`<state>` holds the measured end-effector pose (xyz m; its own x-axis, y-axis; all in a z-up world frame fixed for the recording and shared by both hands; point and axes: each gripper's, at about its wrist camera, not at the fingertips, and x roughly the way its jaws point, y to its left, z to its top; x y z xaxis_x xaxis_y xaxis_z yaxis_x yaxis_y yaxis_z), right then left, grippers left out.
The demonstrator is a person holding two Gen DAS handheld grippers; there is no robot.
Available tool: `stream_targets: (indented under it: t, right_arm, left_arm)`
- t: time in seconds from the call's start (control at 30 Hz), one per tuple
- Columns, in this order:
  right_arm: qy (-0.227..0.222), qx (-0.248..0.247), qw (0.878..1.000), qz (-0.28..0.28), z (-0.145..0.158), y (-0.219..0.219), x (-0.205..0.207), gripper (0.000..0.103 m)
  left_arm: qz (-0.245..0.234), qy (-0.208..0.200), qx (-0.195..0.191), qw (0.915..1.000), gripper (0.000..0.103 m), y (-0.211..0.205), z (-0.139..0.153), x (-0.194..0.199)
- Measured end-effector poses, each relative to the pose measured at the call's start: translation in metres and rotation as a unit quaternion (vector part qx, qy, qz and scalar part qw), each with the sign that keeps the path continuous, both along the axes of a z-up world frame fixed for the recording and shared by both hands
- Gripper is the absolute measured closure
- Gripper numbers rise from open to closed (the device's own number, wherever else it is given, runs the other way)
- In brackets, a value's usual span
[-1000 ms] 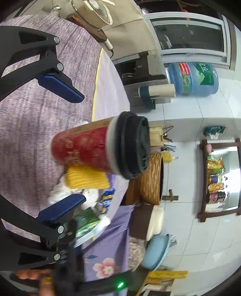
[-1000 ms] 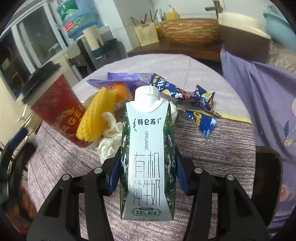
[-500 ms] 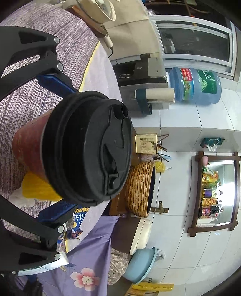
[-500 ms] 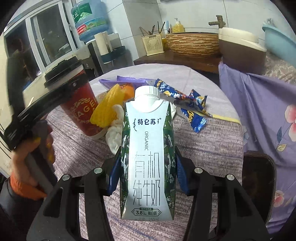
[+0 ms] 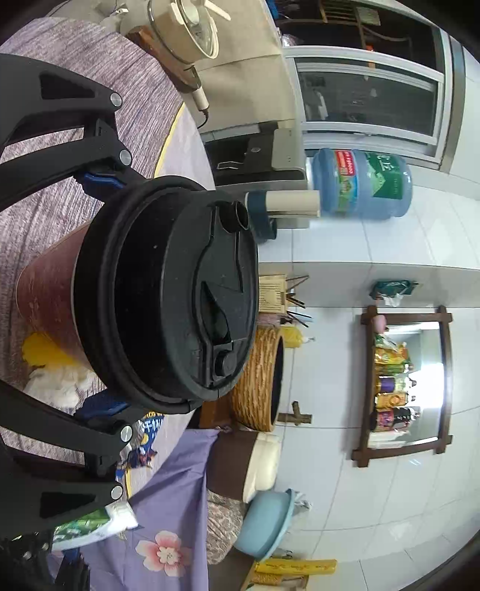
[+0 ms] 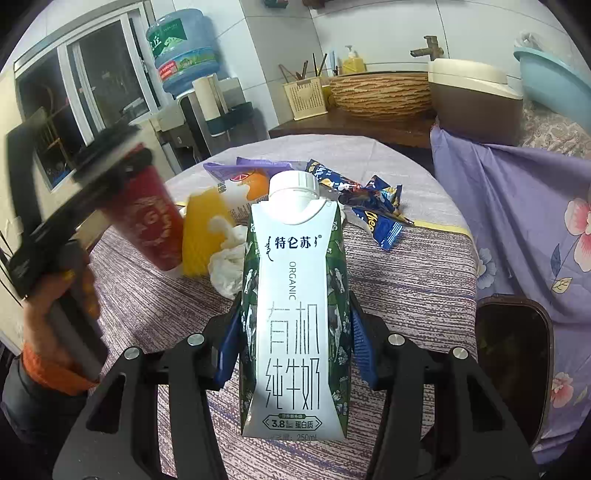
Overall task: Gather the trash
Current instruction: 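Carry both items to the black bin while the right tool releases the milk carton inside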
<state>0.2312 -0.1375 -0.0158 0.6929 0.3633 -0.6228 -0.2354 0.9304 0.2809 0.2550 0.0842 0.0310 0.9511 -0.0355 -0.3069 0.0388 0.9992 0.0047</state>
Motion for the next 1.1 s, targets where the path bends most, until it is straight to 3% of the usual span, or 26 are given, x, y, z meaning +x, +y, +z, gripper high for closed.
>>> stream_targets:
  t: [0.37,0.67,0.9,1.1]
  right_arm:
    - [-0.011,0.028,1.0,-0.01,-0.01,-0.021,-0.027,0.051]
    - [-0.009,0.033,0.997,-0.068,-0.027,-0.075,-0.058,0.051]
    - [0.013,0.014,0.986,-0.165,-0.054,-0.157,-0.072,0.051]
    - [0.079,-0.016,0.972,-0.219,-0.112,-0.217,-0.06,0.051]
  left_arm:
    - [-0.034,-0.026,-0.007,0.9991,0.023,-0.005,0.012,-0.1]
    - [-0.09,-0.025,-0.035,0.995,0.023,-0.047,0.007,-0.134]
    - [-0.175,-0.019,-0.057,0.9827,0.023,-0.113,0.007,-0.129]
    - [-0.243,0.004,-0.064,0.9679,0.023,-0.176,-0.008,-0.119]
